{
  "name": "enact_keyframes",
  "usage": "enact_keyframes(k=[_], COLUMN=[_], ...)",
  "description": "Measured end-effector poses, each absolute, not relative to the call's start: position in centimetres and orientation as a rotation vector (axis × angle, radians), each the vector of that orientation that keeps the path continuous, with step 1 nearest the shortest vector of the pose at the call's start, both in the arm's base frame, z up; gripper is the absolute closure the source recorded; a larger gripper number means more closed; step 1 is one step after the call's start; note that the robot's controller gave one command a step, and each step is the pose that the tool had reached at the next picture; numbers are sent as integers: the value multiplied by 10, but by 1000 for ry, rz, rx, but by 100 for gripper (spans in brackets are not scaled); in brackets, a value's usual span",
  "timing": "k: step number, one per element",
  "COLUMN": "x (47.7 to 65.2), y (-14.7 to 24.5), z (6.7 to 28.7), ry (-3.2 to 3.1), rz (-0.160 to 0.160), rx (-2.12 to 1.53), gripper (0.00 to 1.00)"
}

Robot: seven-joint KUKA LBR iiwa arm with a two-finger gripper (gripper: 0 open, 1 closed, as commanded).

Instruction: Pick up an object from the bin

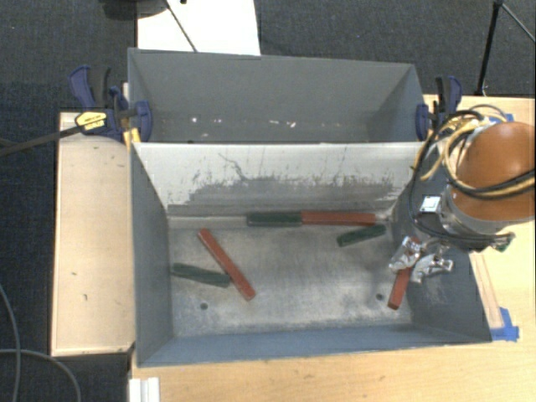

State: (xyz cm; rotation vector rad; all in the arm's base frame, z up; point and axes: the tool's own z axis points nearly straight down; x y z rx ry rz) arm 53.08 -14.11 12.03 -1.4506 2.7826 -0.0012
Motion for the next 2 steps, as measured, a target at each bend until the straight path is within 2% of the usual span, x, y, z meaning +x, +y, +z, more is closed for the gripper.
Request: enact_keyframes(k=[2], x=[531], y=[-141], z=[130], ry=[2785], rz=[-1], rx=[-1447], gripper=[100])
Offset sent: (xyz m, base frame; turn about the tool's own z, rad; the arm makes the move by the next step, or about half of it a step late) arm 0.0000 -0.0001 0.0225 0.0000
